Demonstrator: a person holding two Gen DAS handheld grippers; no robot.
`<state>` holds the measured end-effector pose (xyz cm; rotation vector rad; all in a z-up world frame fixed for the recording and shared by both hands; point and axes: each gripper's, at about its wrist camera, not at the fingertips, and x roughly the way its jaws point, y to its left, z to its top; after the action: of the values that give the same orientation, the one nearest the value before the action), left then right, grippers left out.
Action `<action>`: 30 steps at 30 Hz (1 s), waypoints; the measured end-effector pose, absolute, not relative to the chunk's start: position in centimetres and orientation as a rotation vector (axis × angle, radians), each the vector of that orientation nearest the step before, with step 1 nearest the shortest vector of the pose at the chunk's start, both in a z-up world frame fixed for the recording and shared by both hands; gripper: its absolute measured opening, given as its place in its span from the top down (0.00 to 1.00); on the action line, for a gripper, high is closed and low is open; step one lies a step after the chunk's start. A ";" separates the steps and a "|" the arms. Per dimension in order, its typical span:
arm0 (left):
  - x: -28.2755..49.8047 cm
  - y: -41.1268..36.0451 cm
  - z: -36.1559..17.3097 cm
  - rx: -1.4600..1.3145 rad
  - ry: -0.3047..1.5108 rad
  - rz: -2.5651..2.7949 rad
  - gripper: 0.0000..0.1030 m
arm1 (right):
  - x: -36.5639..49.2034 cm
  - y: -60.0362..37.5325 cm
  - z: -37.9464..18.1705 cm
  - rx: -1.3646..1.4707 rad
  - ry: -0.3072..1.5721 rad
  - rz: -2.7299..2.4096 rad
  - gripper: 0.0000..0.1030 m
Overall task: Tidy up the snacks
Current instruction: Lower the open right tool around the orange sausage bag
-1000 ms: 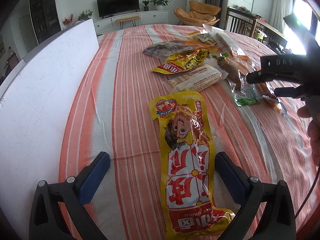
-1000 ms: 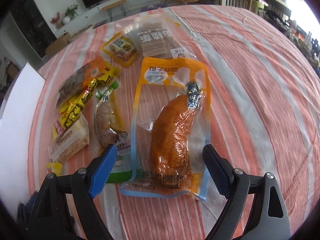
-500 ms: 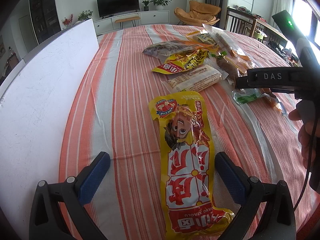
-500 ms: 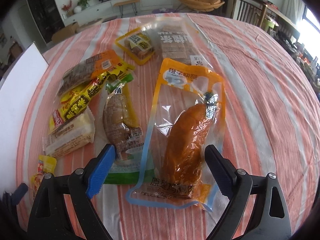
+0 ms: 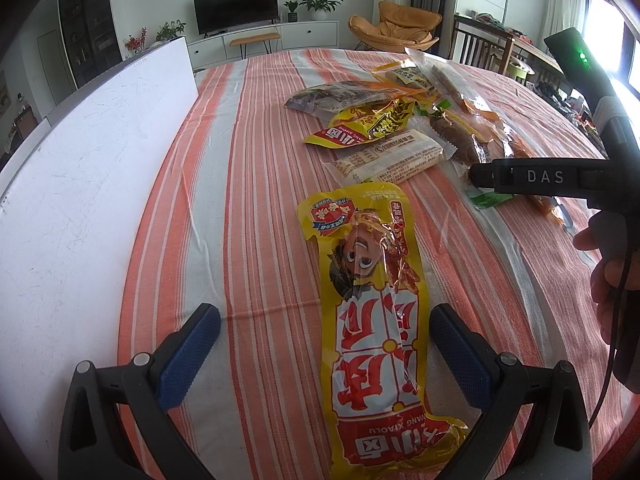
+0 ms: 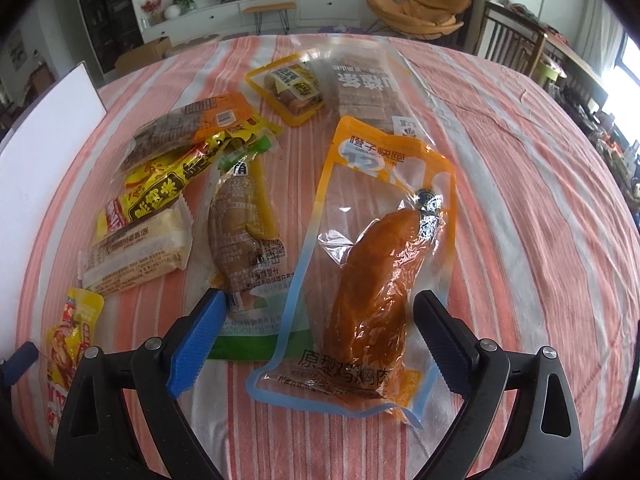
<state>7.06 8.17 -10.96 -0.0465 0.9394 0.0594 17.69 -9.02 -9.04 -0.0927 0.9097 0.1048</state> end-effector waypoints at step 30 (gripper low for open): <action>7.1 8.2 -11.0 -0.046 0.938 0.059 0.00 | 18.6 -8.7 -8.9 -0.096 0.999 0.085 0.06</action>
<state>7.07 8.18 -10.98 -0.0465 0.9385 0.0591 18.57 -8.70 -8.94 -0.0961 0.9992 0.0847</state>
